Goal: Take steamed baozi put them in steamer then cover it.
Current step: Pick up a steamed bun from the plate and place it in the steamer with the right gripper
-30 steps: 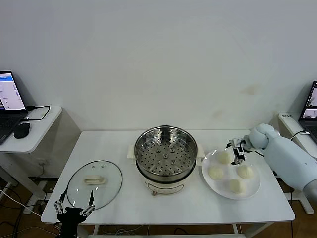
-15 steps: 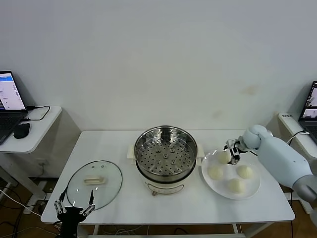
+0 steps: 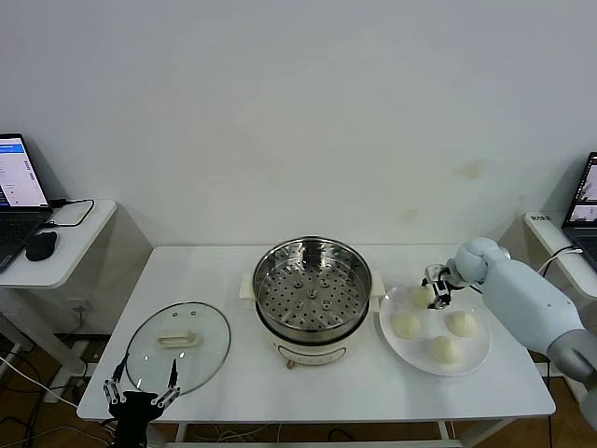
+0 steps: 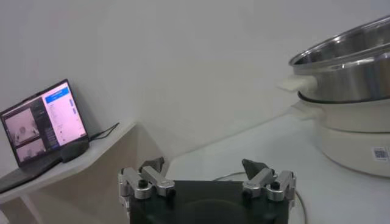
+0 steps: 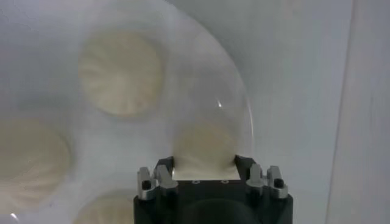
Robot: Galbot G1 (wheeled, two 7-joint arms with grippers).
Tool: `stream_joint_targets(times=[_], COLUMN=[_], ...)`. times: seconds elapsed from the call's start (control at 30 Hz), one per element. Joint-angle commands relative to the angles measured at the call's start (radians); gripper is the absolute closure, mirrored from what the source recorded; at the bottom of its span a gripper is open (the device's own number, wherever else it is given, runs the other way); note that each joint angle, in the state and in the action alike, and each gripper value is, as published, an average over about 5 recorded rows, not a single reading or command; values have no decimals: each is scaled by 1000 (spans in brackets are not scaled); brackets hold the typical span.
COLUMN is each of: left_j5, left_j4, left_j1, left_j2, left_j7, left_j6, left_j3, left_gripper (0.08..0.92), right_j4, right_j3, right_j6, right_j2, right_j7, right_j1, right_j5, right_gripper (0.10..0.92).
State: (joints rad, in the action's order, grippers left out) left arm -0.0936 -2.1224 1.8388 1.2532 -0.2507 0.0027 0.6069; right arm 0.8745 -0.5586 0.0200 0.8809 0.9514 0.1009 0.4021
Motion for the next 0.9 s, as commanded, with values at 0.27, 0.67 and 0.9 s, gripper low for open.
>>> stream_joint_targets(times=[0.27,0.67,0.9], left_j5=[3,25,35], left_j4=[-4,-15,-13], left_j1=[3,0,-17], left_j2=[-1,-26,-36], left_j7=[-1,-2,-1], left_j6=[-3,-1,4], left_j3=[-1,-7,-7], left_gripper=[177,177,177], right_j4=[260,397,394], right_j3=[-116,-439,-586], right_j6=[-30,-41,10], right_j2=[-172,-172,-7], right_j7=[25,40,4], right_j1=[-172,-622,-750], right_j5=[-188,-503,-625], right_gripper=[448,442,444])
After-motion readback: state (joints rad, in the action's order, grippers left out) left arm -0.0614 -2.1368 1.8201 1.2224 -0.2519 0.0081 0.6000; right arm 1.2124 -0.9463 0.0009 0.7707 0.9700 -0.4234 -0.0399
